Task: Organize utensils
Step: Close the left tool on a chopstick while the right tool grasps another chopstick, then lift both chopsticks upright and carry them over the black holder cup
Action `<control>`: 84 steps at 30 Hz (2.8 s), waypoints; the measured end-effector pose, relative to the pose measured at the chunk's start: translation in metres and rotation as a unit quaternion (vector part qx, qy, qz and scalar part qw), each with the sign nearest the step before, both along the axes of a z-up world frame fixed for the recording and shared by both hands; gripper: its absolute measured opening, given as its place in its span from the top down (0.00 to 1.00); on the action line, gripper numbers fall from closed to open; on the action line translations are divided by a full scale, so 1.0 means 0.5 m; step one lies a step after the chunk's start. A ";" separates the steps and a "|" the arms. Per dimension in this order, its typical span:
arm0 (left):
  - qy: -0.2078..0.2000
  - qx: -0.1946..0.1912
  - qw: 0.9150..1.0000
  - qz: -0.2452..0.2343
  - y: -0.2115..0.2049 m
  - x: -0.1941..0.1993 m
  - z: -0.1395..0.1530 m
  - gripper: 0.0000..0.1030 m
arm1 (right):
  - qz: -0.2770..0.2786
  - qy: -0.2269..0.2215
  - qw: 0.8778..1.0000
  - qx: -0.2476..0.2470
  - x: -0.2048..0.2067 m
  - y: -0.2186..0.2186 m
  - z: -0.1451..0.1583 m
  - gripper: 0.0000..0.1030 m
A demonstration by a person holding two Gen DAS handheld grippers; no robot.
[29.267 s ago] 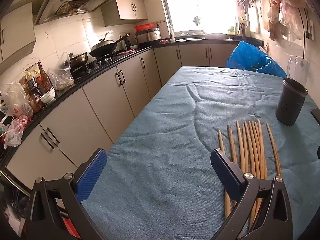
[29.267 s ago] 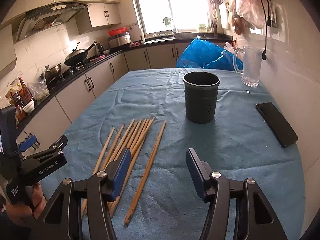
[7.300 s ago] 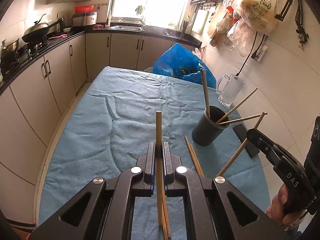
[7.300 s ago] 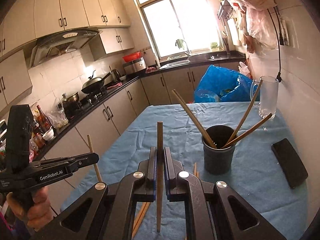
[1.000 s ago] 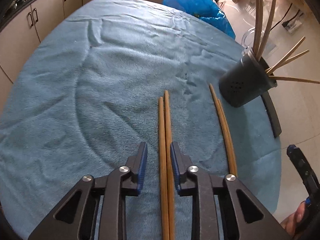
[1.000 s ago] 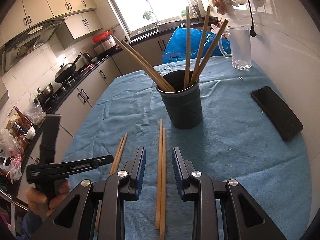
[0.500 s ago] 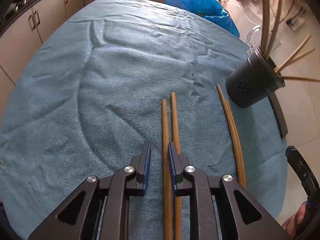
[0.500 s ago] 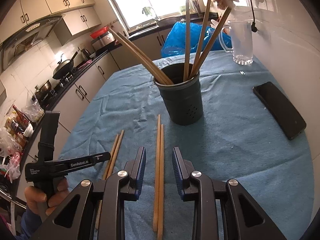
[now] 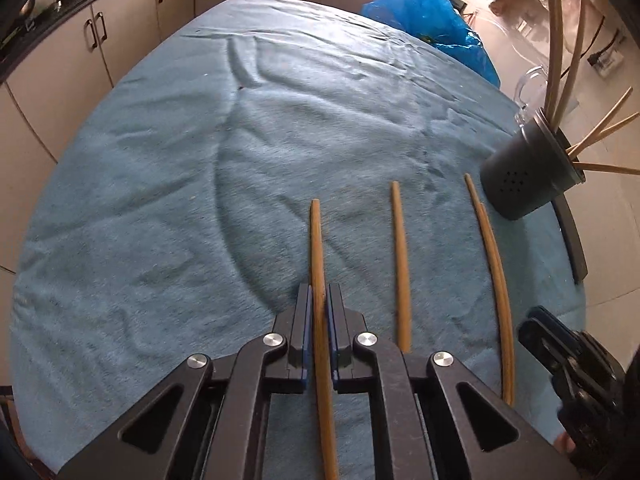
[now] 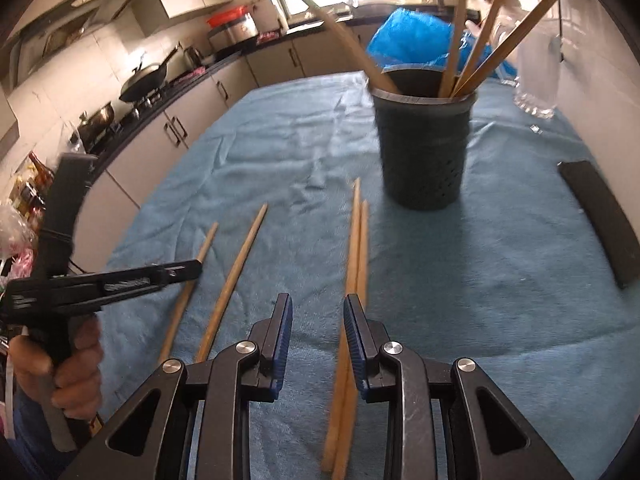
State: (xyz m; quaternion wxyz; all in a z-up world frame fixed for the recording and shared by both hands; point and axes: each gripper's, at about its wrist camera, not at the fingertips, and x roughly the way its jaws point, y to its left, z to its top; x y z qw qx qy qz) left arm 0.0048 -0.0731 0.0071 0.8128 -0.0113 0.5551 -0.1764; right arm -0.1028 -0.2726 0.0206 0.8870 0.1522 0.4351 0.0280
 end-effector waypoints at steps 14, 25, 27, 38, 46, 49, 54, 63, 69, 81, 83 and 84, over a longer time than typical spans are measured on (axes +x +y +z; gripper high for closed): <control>-0.005 -0.006 1.000 -0.002 0.012 -0.004 0.001 0.92 | -0.011 0.042 0.999 -0.031 0.052 0.005 -0.053 0.87; -0.005 -0.009 1.000 -0.005 0.012 -0.005 0.002 0.92 | 0.038 0.083 0.995 -0.036 -0.006 0.033 -0.044 0.91; -0.006 -0.007 1.000 -0.005 0.011 -0.006 0.002 0.92 | 0.028 0.074 0.996 -0.047 0.005 0.021 -0.036 0.91; -0.004 0.004 1.000 -0.010 -0.001 0.006 0.004 0.93 | 0.030 0.090 0.993 -0.073 0.132 0.031 -0.049 0.86; -0.037 -0.005 0.999 -0.019 -0.003 -0.005 0.035 0.94 | 0.034 0.059 0.996 -0.057 0.130 0.032 -0.019 0.93; -0.059 -0.021 0.998 -0.016 0.008 -0.018 0.073 0.94 | 0.025 0.016 0.999 -0.043 0.102 0.028 0.027 0.93; -0.102 -0.035 0.994 -0.015 0.018 -0.055 0.147 0.94 | 0.010 -0.080 0.996 -0.032 0.030 0.026 0.120 0.93; -0.153 -0.049 0.987 -0.020 0.021 -0.112 0.238 0.94 | -0.014 -0.184 0.982 -0.033 -0.071 0.032 0.202 0.93; -0.166 -0.050 0.985 -0.020 0.022 -0.128 0.263 0.94 | -0.030 -0.194 0.980 -0.023 -0.090 0.011 0.214 0.93; -0.178 -0.048 0.983 -0.022 0.016 -0.143 0.283 0.94 | -0.045 -0.211 0.976 -0.014 -0.117 -0.015 0.232 0.93; -0.180 -0.047 0.982 -0.024 0.013 -0.145 0.287 0.94 | -0.047 -0.213 0.976 -0.013 -0.119 -0.017 0.234 0.93; -0.181 -0.047 0.982 -0.024 0.012 -0.145 0.289 0.94 | -0.047 -0.213 0.976 -0.013 -0.120 -0.020 0.235 0.93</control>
